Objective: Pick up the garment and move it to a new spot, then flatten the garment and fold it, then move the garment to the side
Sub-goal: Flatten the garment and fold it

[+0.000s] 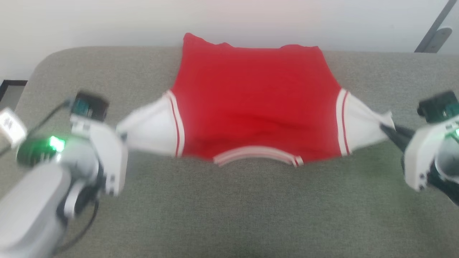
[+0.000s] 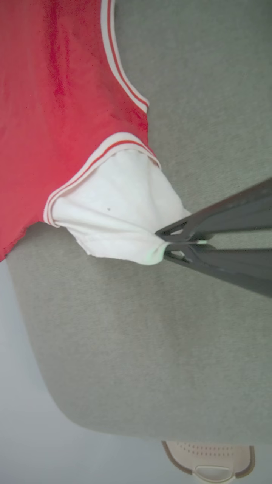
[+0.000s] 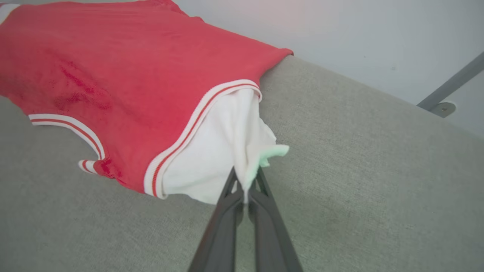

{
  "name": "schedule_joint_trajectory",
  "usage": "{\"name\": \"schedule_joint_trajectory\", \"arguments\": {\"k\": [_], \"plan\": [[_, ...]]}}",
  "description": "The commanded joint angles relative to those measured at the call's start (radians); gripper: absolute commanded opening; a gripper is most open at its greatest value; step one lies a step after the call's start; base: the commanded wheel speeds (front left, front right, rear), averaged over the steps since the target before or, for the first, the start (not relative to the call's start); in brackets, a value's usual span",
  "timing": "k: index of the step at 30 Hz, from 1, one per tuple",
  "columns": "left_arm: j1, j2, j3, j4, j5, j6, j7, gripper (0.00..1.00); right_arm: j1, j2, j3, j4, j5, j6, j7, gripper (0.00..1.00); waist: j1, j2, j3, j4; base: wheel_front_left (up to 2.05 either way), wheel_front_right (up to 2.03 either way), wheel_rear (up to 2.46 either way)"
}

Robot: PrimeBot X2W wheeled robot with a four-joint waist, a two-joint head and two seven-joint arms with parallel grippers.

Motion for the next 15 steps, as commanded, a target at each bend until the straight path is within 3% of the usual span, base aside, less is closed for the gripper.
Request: {"name": "schedule_joint_trajectory", "arguments": {"k": [1, 9, 10, 15], "plan": [[0.081, 0.044, 0.015, -0.104, -0.022, 0.057, 0.032, 0.00, 0.057, -0.032, -0.013, -0.050, 0.011, -0.002, 0.039, 0.00, 0.0000, -0.0001, -0.001, -0.004, 0.00, 0.00, 0.00], [0.399, 0.202, 0.080, -0.486, -0.095, 0.299, 0.101, 0.00, 0.331, -0.136, -0.091, -0.290, 0.072, -0.002, 0.216, 0.00, 0.0000, -0.0001, 0.011, -0.011, 0.00, 0.00, 0.00], [0.399, 0.202, 0.080, -0.486, -0.095, 0.299, 0.101, 0.00, 0.331, -0.136, -0.091, -0.290, 0.072, -0.002, 0.216, 0.00, 0.0000, -0.0001, 0.011, -0.011, 0.00, 0.00, 0.00], [0.551, 0.245, 0.103, -0.611, -0.126, 0.411, 0.097, 0.00, 0.516, -0.172, -0.155, -0.417, 0.116, -0.002, 0.317, 0.00, 0.0000, -0.0001, 0.032, -0.012, 0.00, 0.00, 0.00]]}}
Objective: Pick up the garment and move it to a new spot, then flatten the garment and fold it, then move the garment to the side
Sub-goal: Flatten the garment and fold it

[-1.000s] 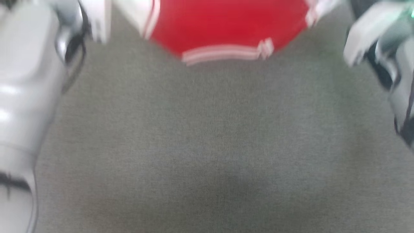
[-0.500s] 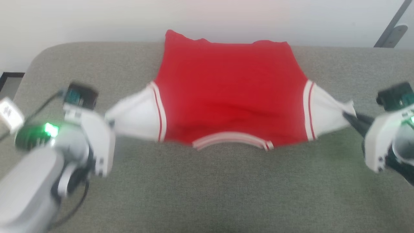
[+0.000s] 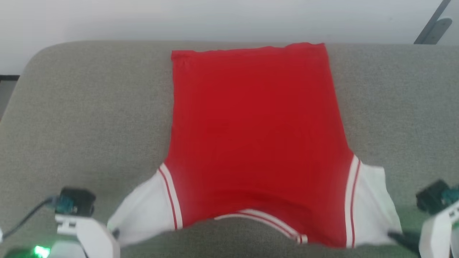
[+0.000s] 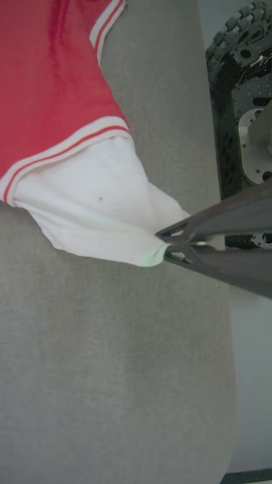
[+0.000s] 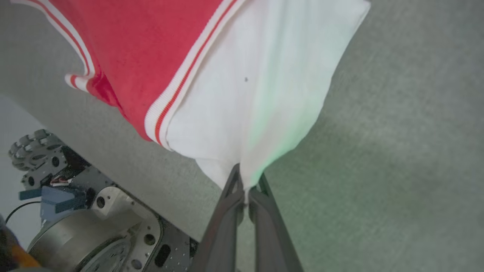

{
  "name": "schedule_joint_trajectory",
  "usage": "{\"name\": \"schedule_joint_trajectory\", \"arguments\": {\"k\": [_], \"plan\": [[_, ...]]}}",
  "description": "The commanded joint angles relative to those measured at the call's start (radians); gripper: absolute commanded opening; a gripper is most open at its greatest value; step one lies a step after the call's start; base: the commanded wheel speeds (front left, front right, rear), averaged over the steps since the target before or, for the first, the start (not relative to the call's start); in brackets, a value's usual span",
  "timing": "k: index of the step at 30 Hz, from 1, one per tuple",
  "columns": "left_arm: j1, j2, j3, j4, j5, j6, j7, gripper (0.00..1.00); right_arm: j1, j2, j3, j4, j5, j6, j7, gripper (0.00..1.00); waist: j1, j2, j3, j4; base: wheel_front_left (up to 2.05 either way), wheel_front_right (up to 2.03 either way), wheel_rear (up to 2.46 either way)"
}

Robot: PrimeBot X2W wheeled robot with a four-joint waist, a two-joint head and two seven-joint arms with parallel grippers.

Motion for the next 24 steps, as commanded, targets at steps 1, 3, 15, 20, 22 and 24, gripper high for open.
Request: {"name": "schedule_joint_trajectory", "arguments": {"k": [1, 3, 15, 20, 22, 24], "plan": [[0.027, 0.004, 0.008, -0.011, -0.017, 0.018, -0.006, 0.00, 0.030, -0.007, -0.011, -0.022, 0.009, -0.001, 0.018, 0.00, -0.0001, -0.0001, 0.007, -0.001, 0.00, 0.00, 0.00], [0.076, 0.014, 0.009, -0.037, -0.019, 0.046, -0.010, 0.00, 0.096, -0.012, -0.046, -0.055, 0.017, -0.002, 0.052, 0.00, -0.0001, -0.0001, 0.018, 0.001, 0.00, 0.00, 0.00], [0.059, -0.060, -0.030, 0.014, -0.011, -0.013, -0.058, 0.00, 0.125, 0.159, -0.129, 0.027, -0.212, -0.002, 0.080, 0.46, -0.0001, -0.0001, 0.070, 0.014, 0.00, 0.00, 0.00], [0.030, -0.086, -0.051, 0.042, 0.003, -0.034, -0.061, 0.00, 0.089, 0.172, -0.152, 0.014, -0.225, -0.003, 0.126, 1.00, -0.0001, -0.0001, 0.077, 0.014, 0.00, 0.00, 0.00], [0.019, -0.091, -0.056, 0.048, 0.009, -0.037, -0.062, 0.00, 0.087, 0.164, -0.178, -0.029, -0.202, -0.002, 0.148, 1.00, -0.0001, -0.0001, 0.078, 0.014, 0.00, 0.00, 0.00], [0.014, -0.095, -0.061, 0.053, 0.010, -0.041, -0.062, 0.00, 0.089, 0.168, -0.229, -0.078, -0.180, -0.002, 0.174, 1.00, -0.0001, -0.0001, 0.082, 0.016, 0.00, 0.00, 0.00]]}}
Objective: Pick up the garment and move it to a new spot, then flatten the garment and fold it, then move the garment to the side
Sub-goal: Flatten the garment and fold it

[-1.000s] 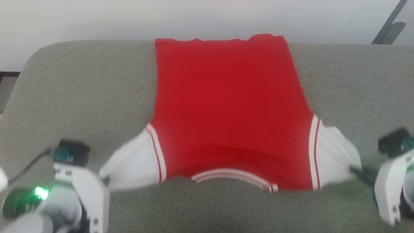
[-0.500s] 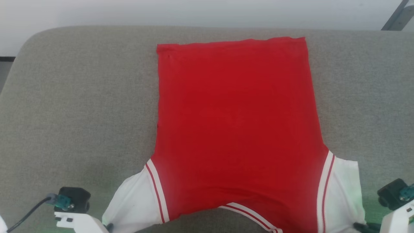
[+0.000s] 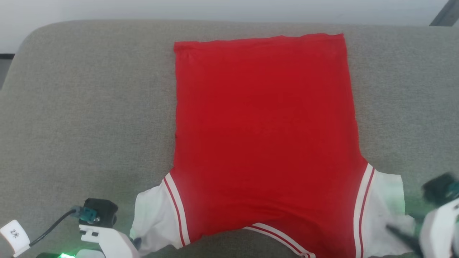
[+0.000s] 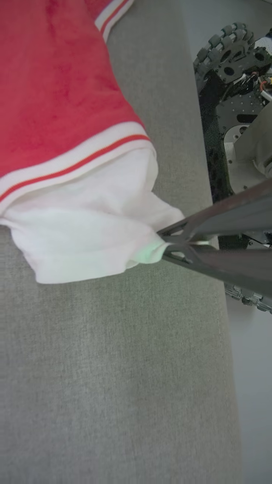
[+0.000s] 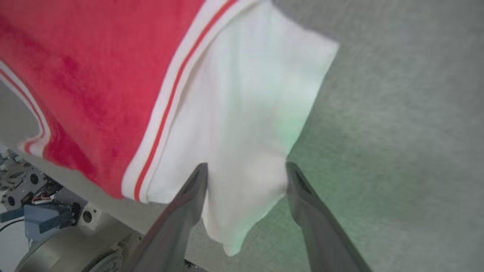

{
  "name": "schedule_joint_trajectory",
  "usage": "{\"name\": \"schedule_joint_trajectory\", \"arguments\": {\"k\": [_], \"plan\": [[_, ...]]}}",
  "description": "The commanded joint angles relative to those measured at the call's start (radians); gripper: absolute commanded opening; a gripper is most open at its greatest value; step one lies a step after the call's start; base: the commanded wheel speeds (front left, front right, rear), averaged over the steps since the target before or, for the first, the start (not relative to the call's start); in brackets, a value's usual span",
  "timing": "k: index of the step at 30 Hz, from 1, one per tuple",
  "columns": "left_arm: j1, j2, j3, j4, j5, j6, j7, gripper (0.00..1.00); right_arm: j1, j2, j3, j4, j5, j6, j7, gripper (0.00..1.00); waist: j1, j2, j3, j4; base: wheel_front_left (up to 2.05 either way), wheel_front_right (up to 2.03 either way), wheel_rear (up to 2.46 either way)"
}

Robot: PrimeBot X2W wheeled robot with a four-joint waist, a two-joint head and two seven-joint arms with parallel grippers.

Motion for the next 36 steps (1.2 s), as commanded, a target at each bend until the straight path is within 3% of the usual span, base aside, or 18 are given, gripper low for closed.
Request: {"name": "schedule_joint_trajectory", "arguments": {"k": [1, 6, 11, 16, 23, 27, 36], "plan": [[-0.016, -0.005, -0.004, 0.004, 0.009, -0.007, -0.003, 0.00, -0.018, 0.001, -0.036, -0.034, 0.005, -0.002, 0.012, 1.00, 0.0000, 0.0000, 0.004, 0.004, 0.00, 0.00, 0.00], [-0.058, -0.032, -0.022, 0.011, 0.024, -0.029, -0.004, 0.00, -0.109, 0.047, -0.164, -0.141, -0.047, -0.002, 0.015, 1.00, 0.0000, 0.0000, 0.031, 0.029, 0.00, 0.00, 0.00], [-0.117, -0.069, -0.050, 0.024, 0.048, -0.056, 0.000, 0.00, -0.314, 0.128, -0.206, -0.070, -0.138, -0.002, -0.063, 1.00, 0.0000, 0.0000, 0.070, 0.066, 0.00, 0.00, 0.00], [-0.159, -0.095, -0.070, 0.033, 0.070, -0.075, 0.007, 0.00, -0.524, 0.162, -0.177, 0.096, -0.198, -0.002, -0.133, 1.00, 0.0000, 0.0000, 0.108, 0.099, 0.00, 0.00, 0.00], [-0.231, -0.143, -0.097, 0.057, 0.085, -0.109, 0.004, 0.00, -0.851, 0.180, -0.123, 0.499, -0.271, -0.001, -0.195, 1.00, 0.0000, 0.0000, 0.179, 0.167, 0.00, 0.00, 0.00], [-0.267, -0.171, -0.112, 0.077, 0.092, -0.131, 0.003, 0.00, -1.002, 0.196, -0.130, 0.719, -0.313, -0.001, -0.160, 1.00, 0.0000, 0.0000, 0.216, 0.206, 0.00, 0.00, 0.00], [-0.319, -0.227, -0.142, 0.125, 0.098, -0.170, -0.008, 0.00, -1.195, 0.224, -0.154, 1.078, -0.439, -0.002, -0.023, 1.00, 0.0000, 0.0000, 0.260, 0.268, 0.00, 0.00, 0.00]]}}
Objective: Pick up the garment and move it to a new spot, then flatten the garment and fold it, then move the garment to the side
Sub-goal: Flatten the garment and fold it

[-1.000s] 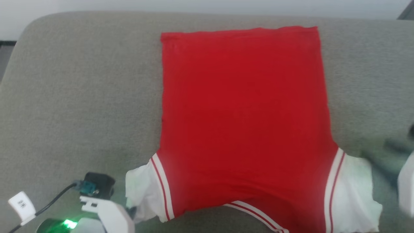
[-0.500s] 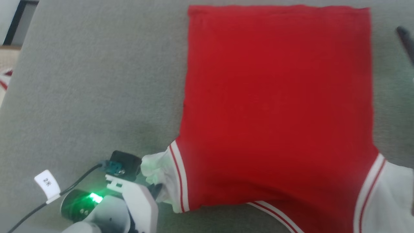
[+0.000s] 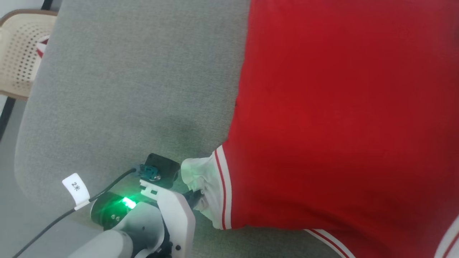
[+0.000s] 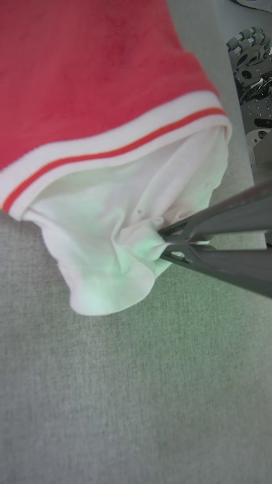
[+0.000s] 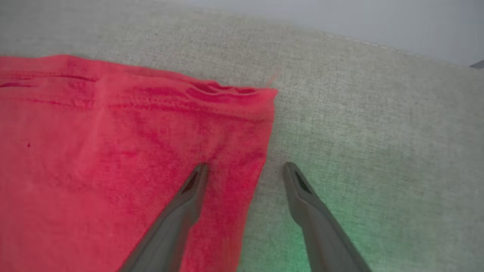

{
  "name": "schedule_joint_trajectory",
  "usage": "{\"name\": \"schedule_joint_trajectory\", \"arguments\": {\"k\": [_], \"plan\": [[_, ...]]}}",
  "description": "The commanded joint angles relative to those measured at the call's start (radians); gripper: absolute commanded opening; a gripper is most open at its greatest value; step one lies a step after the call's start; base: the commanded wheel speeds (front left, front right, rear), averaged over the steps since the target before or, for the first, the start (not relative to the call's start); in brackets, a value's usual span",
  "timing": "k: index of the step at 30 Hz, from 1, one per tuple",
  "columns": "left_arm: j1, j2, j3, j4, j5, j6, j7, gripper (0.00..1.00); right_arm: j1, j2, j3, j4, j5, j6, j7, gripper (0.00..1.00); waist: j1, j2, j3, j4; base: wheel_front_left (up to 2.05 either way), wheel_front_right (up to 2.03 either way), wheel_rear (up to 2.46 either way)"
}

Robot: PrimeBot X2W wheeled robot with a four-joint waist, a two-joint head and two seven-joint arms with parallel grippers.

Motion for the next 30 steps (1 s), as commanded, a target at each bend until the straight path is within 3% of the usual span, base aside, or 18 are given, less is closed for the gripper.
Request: {"name": "schedule_joint_trajectory", "arguments": {"k": [1, 4, 5, 6, 13, 18, 23, 30], "plan": [[-0.013, -0.008, -0.003, 0.008, 0.003, -0.007, -0.007, 0.00, 0.004, 0.005, -0.007, 0.059, -0.031, -0.002, 0.036, 1.00, 0.0000, 0.0000, 0.007, 0.011, 0.00, 0.00, 0.00], [-0.017, -0.015, -0.004, 0.020, -0.003, -0.013, -0.010, 0.00, -0.014, 0.013, -0.027, 0.132, -0.076, -0.002, 0.088, 1.00, 0.0000, 0.0000, 0.008, 0.016, 0.00, 0.00, 0.00], [-0.019, -0.015, -0.004, 0.024, -0.005, -0.015, -0.012, 0.00, -0.015, 0.018, -0.025, 0.150, -0.088, -0.002, 0.109, 0.93, 0.0000, 0.0000, 0.007, 0.016, 0.00, 0.00, 0.00], [-0.020, -0.016, -0.003, 0.027, -0.006, -0.016, -0.013, 0.00, -0.017, 0.020, -0.021, 0.164, -0.098, -0.002, 0.125, 0.00, 0.0000, 0.0000, 0.005, 0.015, 0.00, 0.00, 0.00], [-0.013, -0.006, 0.011, 0.045, -0.013, -0.014, -0.024, 0.00, -0.032, 0.024, 0.008, 0.156, -0.130, -0.002, 0.097, 0.00, 0.0000, 0.0000, -0.023, -0.020, 0.00, 0.00, 0.00], [0.007, 0.018, 0.026, 0.041, -0.019, -0.004, -0.024, 0.00, 0.008, 0.035, 0.121, 0.068, -0.066, -0.002, 0.080, 0.00, 0.0000, 0.0000, -0.066, -0.073, 0.00, 0.00, 0.00], [0.020, 0.040, 0.039, 0.037, -0.026, 0.011, -0.018, 0.00, 0.090, 0.013, 0.216, -0.055, 0.044, -0.002, 0.104, 0.00, 0.0000, 0.0000, -0.107, -0.117, 0.00, 0.00, 0.00], [0.051, 0.079, 0.058, 0.023, -0.040, 0.029, -0.009, 0.00, 0.318, -0.083, 0.298, -0.390, 0.264, -0.002, 0.173, 0.00, 0.0000, 0.0000, -0.166, -0.187, 0.00, 0.00, 0.00]]}}
